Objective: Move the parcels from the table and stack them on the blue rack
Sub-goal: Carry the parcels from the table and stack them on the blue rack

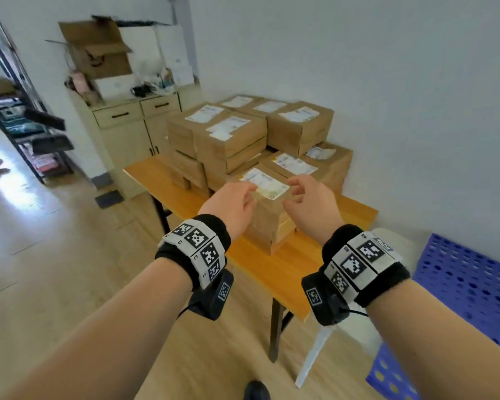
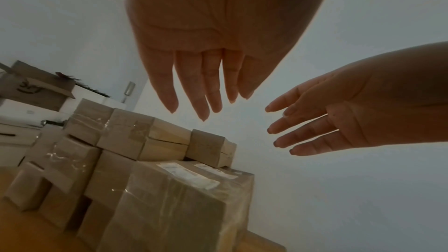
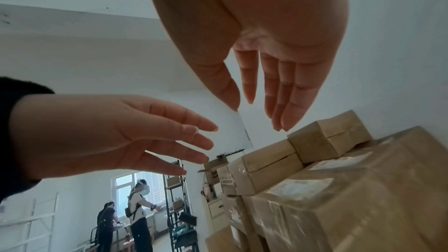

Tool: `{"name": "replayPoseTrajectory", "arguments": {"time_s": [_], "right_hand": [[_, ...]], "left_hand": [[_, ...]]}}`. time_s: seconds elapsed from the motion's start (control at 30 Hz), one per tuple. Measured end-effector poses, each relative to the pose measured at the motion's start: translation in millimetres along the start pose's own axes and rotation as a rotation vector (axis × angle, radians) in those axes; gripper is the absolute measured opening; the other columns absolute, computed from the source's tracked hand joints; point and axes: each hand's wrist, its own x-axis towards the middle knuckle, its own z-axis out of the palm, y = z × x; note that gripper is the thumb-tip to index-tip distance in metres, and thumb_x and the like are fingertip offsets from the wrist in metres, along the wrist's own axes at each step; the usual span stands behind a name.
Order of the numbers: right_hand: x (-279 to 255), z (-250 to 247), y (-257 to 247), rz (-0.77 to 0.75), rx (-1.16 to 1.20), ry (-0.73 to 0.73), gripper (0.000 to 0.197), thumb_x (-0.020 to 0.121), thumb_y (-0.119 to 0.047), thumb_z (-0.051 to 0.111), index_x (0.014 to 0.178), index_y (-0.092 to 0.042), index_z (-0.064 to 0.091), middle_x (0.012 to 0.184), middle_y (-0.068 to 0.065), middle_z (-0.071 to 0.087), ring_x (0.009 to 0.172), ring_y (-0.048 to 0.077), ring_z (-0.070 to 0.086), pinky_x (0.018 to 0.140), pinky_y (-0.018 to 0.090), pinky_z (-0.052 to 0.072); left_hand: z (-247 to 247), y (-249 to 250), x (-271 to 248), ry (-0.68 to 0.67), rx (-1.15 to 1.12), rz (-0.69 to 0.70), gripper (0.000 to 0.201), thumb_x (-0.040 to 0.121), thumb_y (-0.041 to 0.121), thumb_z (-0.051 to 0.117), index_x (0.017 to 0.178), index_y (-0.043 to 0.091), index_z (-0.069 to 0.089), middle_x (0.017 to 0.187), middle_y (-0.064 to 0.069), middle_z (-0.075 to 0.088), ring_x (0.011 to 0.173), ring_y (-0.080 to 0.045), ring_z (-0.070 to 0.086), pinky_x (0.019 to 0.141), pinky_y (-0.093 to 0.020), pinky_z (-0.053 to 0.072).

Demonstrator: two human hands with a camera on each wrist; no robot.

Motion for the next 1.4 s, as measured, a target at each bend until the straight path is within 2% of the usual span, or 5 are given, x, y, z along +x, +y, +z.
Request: {"name": "replayPoseTrajectory", "arguments": {"time_s": [0.17,0.37,0.7,0.9,1.4], "right_hand": [[81,33,-20,-0.016,0.071,-0.008,0.049,0.088,-0.018,0.057,0.135,-0.015,0.043,0.127,0.006,0.053,0.112,0.020,0.054,0.091,0.036,0.049],[174,72,-37,0.000,0.091,-0.063,0.062,0.086,-0.020,0.062,0.141,-0.018,0.034,0.111,0.000,0.055,0.075,0.005,0.050,0.061,0.017,0.041],[260,140,-38,0.171,0.032,-0.074,0.096,0.072,-0.036,0.078,0.148,-0.028,0.018,0.147,0.010,0.030,0.130,0.025,0.036,0.104,0.035,0.035],[282,169,-48,0.311,0.064,-0.022,0.111,0.061,-0.043,0.078,0.149,-0.032,0.012,0.143,0.004,0.039,0.128,0.024,0.042,0.106,0.043,0.040],[265,185,-83,0.278,0.115,0.293,0.096,0.068,-0.013,0.080,0.145,-0.023,0.023,0.125,-0.011,0.043,0.118,0.012,0.044,0.098,0.031,0.044]], "left_hand": [[-25,-44,70,0.016,0.065,-0.019,0.039,0.097,0.020,0.044,0.136,0.019,0.044,0.131,-0.001,0.053,0.114,-0.014,0.054,0.089,-0.021,0.040],[-50,-97,156,0.041,0.114,-0.061,0.047,0.093,0.025,0.051,0.138,0.021,0.039,0.134,-0.003,0.050,0.117,-0.017,0.051,0.097,-0.030,0.042],[-66,-181,267,-0.063,0.349,0.025,0.092,0.074,0.037,0.073,0.146,0.021,0.019,0.150,-0.011,0.025,0.138,-0.030,0.021,0.112,-0.043,0.024],[-63,-219,324,-0.286,0.424,0.179,0.121,0.058,0.058,0.077,0.148,0.024,0.003,0.153,-0.010,0.019,0.143,-0.033,0.009,0.116,-0.049,0.013],[-81,-233,325,-0.158,0.030,0.477,0.109,0.058,0.044,0.084,0.145,0.024,0.022,0.146,-0.007,0.026,0.134,-0.024,0.027,0.109,-0.037,0.026]]}}
